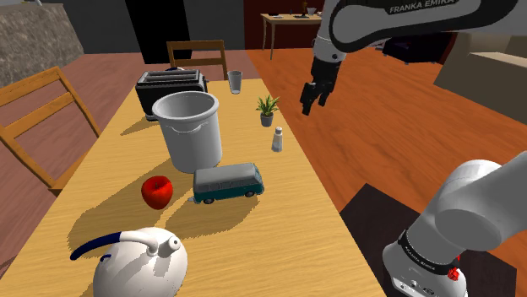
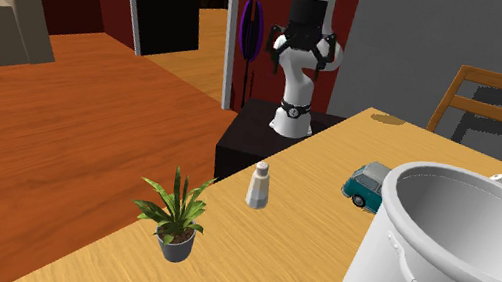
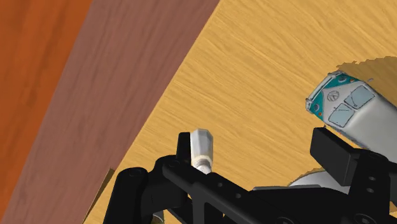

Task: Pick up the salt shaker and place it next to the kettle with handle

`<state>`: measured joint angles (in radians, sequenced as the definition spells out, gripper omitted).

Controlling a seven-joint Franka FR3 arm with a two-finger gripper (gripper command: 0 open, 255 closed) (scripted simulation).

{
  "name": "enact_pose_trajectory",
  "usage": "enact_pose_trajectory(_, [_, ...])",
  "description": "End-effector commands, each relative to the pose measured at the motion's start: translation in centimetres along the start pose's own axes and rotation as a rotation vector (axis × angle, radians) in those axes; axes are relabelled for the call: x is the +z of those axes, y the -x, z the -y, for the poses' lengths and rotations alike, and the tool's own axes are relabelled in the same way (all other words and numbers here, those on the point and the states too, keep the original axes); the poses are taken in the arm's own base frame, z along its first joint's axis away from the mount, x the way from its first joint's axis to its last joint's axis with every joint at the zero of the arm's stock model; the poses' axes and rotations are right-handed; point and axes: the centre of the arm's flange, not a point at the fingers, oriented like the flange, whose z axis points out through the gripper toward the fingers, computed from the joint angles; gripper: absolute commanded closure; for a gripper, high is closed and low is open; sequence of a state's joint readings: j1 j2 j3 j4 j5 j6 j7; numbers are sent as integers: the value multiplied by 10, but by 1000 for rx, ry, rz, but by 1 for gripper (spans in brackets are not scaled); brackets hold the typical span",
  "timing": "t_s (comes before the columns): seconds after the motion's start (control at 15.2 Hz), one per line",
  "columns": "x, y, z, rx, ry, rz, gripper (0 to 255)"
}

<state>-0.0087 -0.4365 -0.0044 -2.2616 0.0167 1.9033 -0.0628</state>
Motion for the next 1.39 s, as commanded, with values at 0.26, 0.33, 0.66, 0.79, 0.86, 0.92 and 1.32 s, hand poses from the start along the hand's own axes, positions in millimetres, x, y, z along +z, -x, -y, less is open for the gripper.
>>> enact_pose_trajectory(0.26, [53, -63, -19, 33, -31, 39, 0])
enact_pose_trajectory(0.33, [63, -73, -22, 38, -37, 45, 0])
enact_pose_trajectory(0.66, [111, -122, -36, 65, -63, 78, 0])
enact_pose_trajectory(0.79, [131, -141, -42, 76, -74, 91, 0])
enact_pose_trajectory(0.86, [141, -151, -45, 81, -79, 97, 0])
enact_pose_trajectory(0.92, [146, -155, -47, 84, -82, 101, 0])
enact_pose_trajectory(1.32, [178, -152, -44, 84, -82, 101, 0])
